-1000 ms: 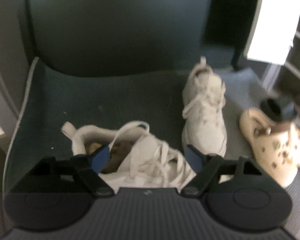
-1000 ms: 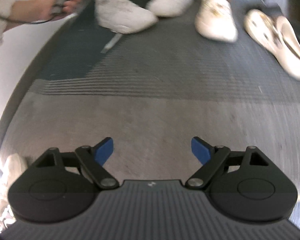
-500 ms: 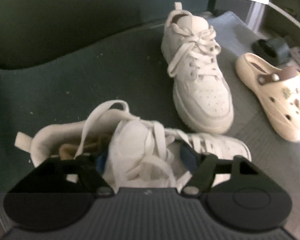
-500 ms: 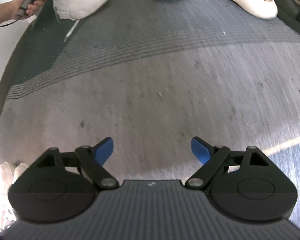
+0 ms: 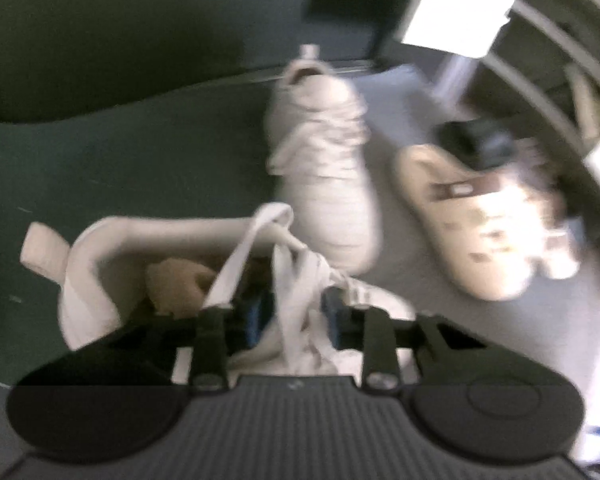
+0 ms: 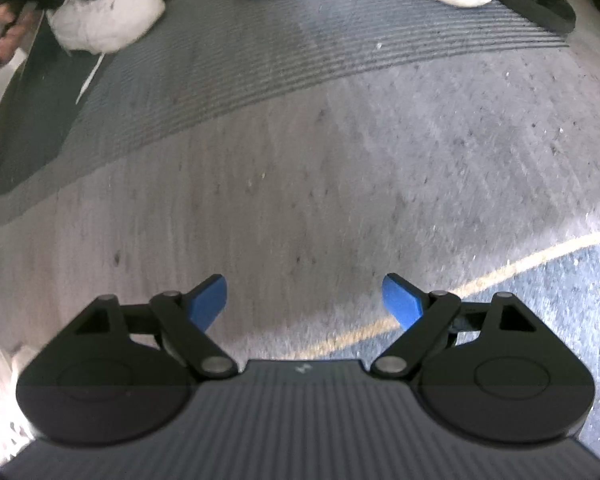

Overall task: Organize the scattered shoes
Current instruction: 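Close the left tool on the chunky sneaker's collar and lift it, then carry the chunky sneaker off the mat with the left tool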

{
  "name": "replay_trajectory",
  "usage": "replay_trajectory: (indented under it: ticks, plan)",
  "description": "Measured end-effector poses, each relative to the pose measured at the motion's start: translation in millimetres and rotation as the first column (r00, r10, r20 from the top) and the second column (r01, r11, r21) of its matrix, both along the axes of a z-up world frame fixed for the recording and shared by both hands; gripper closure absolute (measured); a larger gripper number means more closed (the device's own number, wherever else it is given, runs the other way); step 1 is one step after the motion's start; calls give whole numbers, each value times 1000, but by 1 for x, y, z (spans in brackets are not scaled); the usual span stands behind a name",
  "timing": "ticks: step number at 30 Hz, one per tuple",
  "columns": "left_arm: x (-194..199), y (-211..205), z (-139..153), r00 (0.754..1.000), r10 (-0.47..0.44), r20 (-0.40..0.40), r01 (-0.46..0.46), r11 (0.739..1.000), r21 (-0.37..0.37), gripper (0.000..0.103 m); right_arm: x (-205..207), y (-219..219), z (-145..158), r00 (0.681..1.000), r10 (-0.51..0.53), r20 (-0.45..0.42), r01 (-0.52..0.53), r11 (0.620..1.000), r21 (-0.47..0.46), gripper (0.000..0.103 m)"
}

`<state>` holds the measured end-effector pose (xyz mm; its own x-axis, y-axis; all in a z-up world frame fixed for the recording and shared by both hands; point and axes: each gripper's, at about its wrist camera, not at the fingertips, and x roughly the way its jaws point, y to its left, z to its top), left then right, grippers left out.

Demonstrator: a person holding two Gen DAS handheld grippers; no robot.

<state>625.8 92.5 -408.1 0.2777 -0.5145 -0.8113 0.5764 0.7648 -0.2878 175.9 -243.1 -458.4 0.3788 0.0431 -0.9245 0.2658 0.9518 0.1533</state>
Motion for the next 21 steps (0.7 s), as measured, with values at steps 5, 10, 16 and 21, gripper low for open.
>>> replay_trajectory:
  ticks: [5, 10, 16, 21]
  plan:
    - [2, -4, -14, 998, 15, -53, -12, 998, 55, 56, 3, -6, 6, 1000, -15, 24, 15, 1000, -12, 16]
    - [6, -12, -33, 999, 36, -36, -33, 998, 58, 37, -6, -7, 3, 999, -37, 5, 37, 999, -10, 16]
    - [-3, -32, -47, 994, 100, 36, -103, 992, 69, 6, -14, -3, -4, 999, -35, -39, 36, 999, 14, 16]
    - [-6, -30, -41, 970, 226, 88, -230, 972, 39, 47, -13, -2, -5, 998, -22, -52, 23, 1000, 9, 16]
